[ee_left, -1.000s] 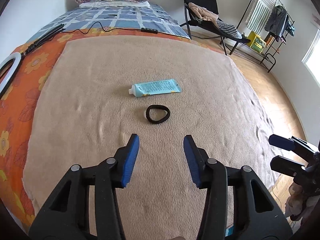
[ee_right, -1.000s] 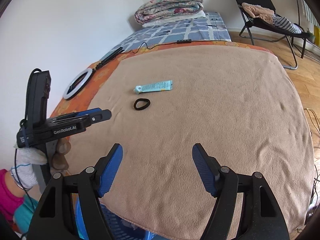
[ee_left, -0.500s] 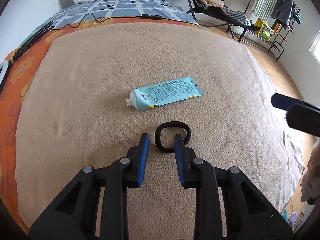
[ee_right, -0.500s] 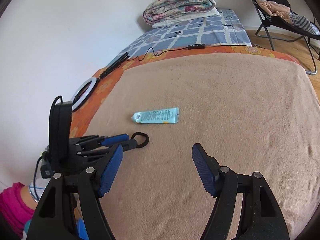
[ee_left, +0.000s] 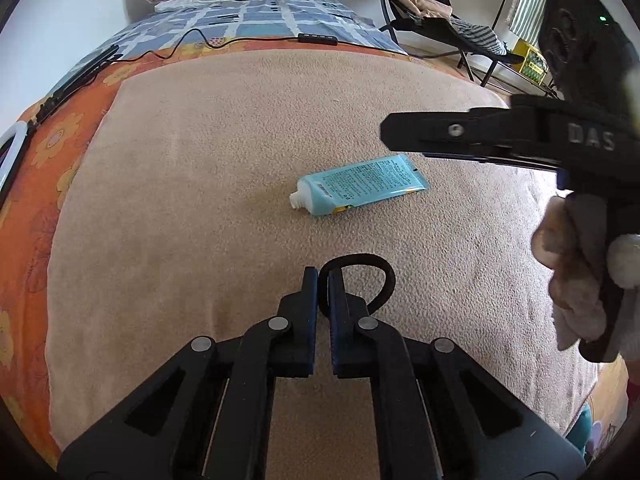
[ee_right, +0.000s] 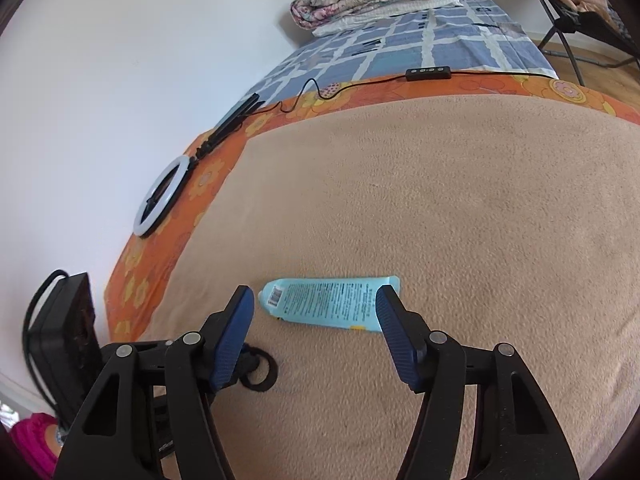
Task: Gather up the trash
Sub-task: 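Grasp the black hair tie with the left tool while the right tool grasps the light-blue tube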
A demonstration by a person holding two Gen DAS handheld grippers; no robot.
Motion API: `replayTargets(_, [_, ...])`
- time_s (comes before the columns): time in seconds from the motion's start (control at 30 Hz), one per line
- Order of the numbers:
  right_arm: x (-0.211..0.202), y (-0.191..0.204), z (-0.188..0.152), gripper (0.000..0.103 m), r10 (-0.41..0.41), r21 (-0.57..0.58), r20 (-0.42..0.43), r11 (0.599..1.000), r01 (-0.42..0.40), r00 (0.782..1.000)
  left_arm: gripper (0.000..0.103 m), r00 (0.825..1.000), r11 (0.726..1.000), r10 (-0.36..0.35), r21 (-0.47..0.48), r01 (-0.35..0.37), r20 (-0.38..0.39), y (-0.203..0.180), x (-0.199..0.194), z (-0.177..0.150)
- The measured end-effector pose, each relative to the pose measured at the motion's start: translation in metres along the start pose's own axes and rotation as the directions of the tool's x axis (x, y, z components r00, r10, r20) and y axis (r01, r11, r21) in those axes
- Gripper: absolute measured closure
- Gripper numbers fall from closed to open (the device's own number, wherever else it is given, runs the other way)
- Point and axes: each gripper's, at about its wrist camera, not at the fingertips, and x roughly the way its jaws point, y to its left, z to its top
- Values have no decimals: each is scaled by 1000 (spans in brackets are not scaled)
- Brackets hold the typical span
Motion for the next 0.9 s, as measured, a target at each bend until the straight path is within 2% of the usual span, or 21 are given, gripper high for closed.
replayTargets(0.27, [43,3,13,40,-16,-5,-87,1000,15,996,100,1000,999,15,-42,-14,16,34,-21,-10])
replayTargets(0.37, [39,1,7,40,56,19,-132,998,-54,990,100,999,997,29,-66,-27,21,49,-26,-11])
replayTargets(0.43, [34,5,-1,40,68,-19,-171,997,-73,983,100,999,996,33,-87,-31,21,58,-28,-11])
replayTargets(0.57, [30,28,-17,40,-53,-206,-193,978,12,980,100,999,993,41,-110,-38,20,66,-31,-13])
replayTargets(0.7, [38,51,-27,40,-205,-354,-171,926,134,964,100,999,994,42,-105,-40,21,64,-33,-15])
replayTargets(0.8, [41,61,-32,62,-303,-423,-125,877,226,945,100,999,994,38,-102,-35,25,60,-37,-17])
replayTargets(0.9, [39,60,-29,96,-287,-393,-119,893,220,950,100,999,995,40,-93,-37,29,55,-40,-18])
